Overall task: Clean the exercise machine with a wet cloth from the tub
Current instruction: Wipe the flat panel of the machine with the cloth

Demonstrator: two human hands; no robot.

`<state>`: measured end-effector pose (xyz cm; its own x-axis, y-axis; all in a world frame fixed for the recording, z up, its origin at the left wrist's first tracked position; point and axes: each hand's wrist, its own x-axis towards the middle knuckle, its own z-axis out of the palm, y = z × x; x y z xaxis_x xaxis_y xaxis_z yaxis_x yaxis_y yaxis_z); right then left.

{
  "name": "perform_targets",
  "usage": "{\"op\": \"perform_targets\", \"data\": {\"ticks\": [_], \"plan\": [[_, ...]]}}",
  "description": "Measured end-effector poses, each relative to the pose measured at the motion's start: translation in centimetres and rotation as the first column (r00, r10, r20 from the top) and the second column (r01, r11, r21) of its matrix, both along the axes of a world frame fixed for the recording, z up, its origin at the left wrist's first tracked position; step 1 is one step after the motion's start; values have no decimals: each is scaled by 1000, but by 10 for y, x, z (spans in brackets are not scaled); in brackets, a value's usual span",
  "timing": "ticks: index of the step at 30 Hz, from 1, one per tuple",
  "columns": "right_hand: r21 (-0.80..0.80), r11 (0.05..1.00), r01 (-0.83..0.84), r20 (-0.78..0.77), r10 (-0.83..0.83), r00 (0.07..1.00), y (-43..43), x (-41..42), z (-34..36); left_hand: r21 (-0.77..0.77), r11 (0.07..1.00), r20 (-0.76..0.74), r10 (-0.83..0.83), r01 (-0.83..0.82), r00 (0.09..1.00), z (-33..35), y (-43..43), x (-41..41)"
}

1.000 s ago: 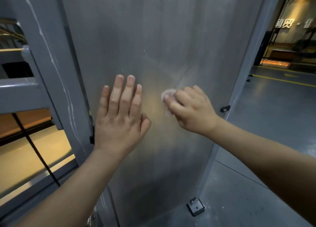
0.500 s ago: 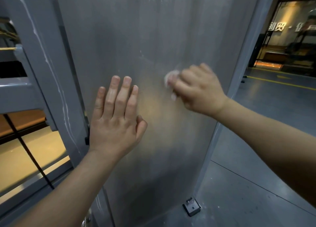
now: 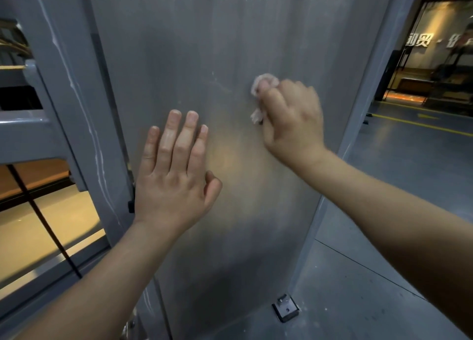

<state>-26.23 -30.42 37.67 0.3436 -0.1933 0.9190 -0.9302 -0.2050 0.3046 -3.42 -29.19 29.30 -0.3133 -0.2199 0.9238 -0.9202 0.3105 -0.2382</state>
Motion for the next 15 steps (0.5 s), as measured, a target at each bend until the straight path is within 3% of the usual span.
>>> {"op": "perform_targets", "data": {"ticks": [2,4,6,8,10,11,12,15], "plan": [[77,993,-84,-280,103,954,8,10,-29,4,1000,5,-2,2,1000,0,0,0],[178,978,-109,-550,191,813,17,3,-29,6,1000,8,-5,5,1000,0,1,1],[114,990,-86,-561,136,817,14,-6,0,5,1000,1,-8,8,1000,1,1,1],[-20,1000,-14,-314,7,949,4,-12,28,2,1000,-6,-11,11,1000,0,1,1],[-20,1000,15,-68,-16,998,4,-2,29,1,1000,-8,-11,11,1000,0,1,0],[6,1000,-23,-79,24,997,4,4,17,3,1000,-9,-14,14,1000,0,1,0],[44,996,-73,-189,80,979,6,11,0,7,1000,-9,-17,18,1000,0,1,0],[193,975,-111,-584,205,785,16,9,-17,19,999,-6,-28,28,1000,1,2,2]]}}
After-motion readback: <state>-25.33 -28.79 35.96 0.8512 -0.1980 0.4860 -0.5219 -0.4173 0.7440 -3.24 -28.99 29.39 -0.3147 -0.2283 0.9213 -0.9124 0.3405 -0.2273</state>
